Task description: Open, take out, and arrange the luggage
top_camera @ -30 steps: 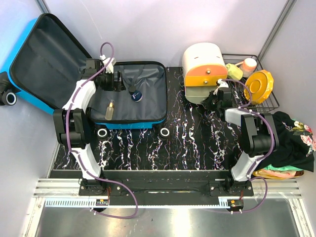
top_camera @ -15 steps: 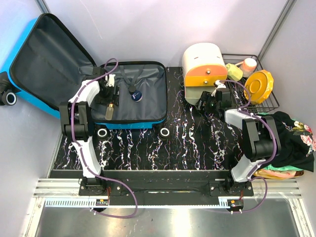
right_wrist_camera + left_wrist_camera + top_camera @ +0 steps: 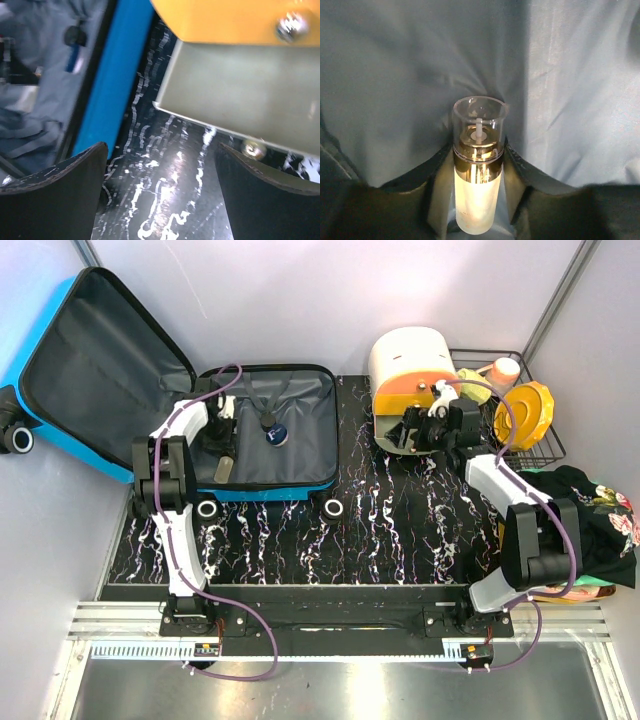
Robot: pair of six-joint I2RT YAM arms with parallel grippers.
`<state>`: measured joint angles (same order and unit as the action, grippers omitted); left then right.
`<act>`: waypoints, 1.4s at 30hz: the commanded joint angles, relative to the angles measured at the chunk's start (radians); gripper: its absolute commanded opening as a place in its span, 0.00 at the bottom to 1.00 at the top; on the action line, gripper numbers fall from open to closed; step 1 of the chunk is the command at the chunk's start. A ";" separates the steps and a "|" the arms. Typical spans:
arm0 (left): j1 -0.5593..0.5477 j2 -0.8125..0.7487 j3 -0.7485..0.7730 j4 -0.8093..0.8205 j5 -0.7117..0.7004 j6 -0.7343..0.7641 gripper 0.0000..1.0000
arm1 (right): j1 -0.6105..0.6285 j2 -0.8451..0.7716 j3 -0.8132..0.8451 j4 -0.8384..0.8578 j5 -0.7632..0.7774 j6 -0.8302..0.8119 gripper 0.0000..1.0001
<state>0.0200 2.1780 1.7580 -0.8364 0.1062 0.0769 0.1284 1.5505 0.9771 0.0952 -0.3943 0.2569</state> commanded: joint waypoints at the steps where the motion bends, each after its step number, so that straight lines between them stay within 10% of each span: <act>1: -0.006 0.009 0.049 0.002 0.059 -0.032 0.36 | 0.005 -0.040 0.106 -0.003 -0.187 -0.016 0.94; 9: -0.011 0.014 0.032 -0.001 0.033 -0.022 0.43 | 0.016 0.060 0.261 -0.017 -0.284 0.045 0.97; 15: -0.015 -0.099 0.035 0.042 0.184 -0.008 0.00 | 0.046 0.114 0.356 0.006 -0.389 0.051 0.93; 27: -0.083 -0.403 0.028 0.362 0.568 -0.273 0.00 | 0.189 0.279 0.578 0.077 -0.439 0.054 0.98; 42: -0.207 -0.474 -0.077 0.724 0.681 -0.476 0.00 | 0.318 0.413 0.723 0.222 -0.443 0.168 0.95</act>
<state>-0.1734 1.7512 1.6920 -0.2802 0.7242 -0.3191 0.4374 1.9617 1.6630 0.2432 -0.8299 0.4091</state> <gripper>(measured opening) 0.438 0.973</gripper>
